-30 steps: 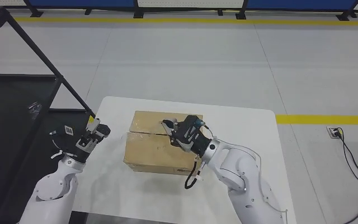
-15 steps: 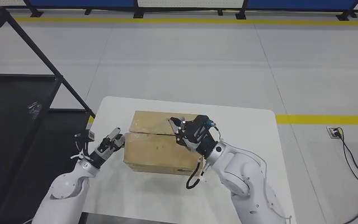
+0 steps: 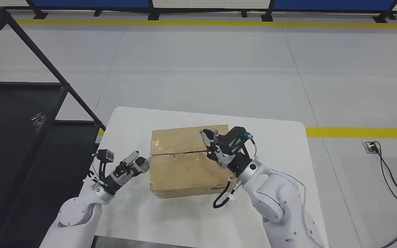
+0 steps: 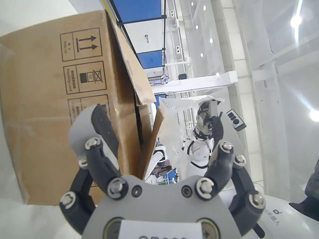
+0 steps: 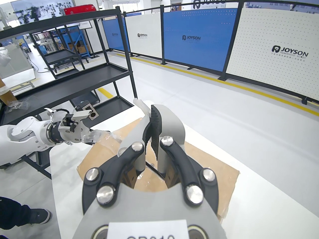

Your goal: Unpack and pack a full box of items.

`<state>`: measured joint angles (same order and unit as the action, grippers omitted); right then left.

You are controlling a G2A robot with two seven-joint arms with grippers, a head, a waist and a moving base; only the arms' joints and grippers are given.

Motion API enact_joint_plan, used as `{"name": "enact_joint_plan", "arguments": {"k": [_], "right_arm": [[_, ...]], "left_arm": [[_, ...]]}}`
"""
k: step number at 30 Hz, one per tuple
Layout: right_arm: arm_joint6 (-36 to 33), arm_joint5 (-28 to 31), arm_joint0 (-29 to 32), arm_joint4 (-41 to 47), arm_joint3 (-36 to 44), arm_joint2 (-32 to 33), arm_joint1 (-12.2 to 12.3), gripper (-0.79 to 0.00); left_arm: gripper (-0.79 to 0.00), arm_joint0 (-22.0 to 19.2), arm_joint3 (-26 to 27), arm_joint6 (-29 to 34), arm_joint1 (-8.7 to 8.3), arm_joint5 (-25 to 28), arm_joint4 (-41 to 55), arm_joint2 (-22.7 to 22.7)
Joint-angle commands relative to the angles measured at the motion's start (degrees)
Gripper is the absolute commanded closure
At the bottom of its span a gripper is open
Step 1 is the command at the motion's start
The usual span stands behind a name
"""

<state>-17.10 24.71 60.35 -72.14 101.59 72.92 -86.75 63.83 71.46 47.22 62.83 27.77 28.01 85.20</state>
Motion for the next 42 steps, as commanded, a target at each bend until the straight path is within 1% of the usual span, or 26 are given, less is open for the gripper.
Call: {"name": "enact_joint_plan", "arguments": {"k": [1, 4, 8, 14, 17, 21, 24, 32, 37, 42], "right_arm": [[-0.8, -0.8, 1.3, 0.3, 1.0, 0.6, 0.2, 0.0], [-1.9, -2.3, 3.3, 0.6, 2.3, 1.3, 0.5, 0.0], [-3.2, -5.3, 5.1, 0.8, 3.3, 1.7, 0.7, 0.0], [-5.2, -8.7, 5.4, 2.4, 2.3, 1.5, 0.8, 0.0], [-6.2, -10.0, 5.2, 3.0, 1.5, 1.3, 0.9, 0.0], [-6.9, -11.4, 5.1, 3.7, 1.0, 0.9, 1.0, 0.0], [-6.9, -11.8, 5.5, 4.3, 0.9, 0.9, 1.1, 0.0], [-6.3, -12.2, 7.2, 5.4, 1.3, 1.2, 1.5, 0.0], [-6.2, -12.4, 7.4, 6.1, 1.0, 1.4, 1.7, 0.0], [-6.6, -12.2, 6.4, 6.9, -0.3, 1.2, 1.9, 0.0]], "left_arm": [[-0.77, 0.5, 1.3, -1.6, -0.3, 0.7, -0.5, 2.0], [-0.773, 1.2, 3.7, -2.6, -0.6, 1.1, -0.7, 3.9], [-0.773, 1.2, 7.4, -3.2, -0.76, 1.1, -1.6, 4.6], [-0.767, 0.4, 12.4, -2.0, -0.62, 0.3, -2.4, 2.5], [-0.77, -0.5, 13.3, -1.5, -0.43, -0.5, -3.0, 0.6], [-0.763, -3.1, 11.7, -1.7, 0.02, -2.1, -4.6, -3.0], [-0.773, -5.4, 10.1, -1.2, 0.44, -2.4, -5.2, -5.7], [-0.785, -11.4, 3.8, -1.8, 1.78, -2.5, -7.3, -12.2], [-0.785, -14.1, 1.2, -1.7, 2.63, -2.4, -7.2, -15.4], [-0.779, -15.8, -0.3, -1.6, 3.33, -2.6, -6.6, -17.7]]}}
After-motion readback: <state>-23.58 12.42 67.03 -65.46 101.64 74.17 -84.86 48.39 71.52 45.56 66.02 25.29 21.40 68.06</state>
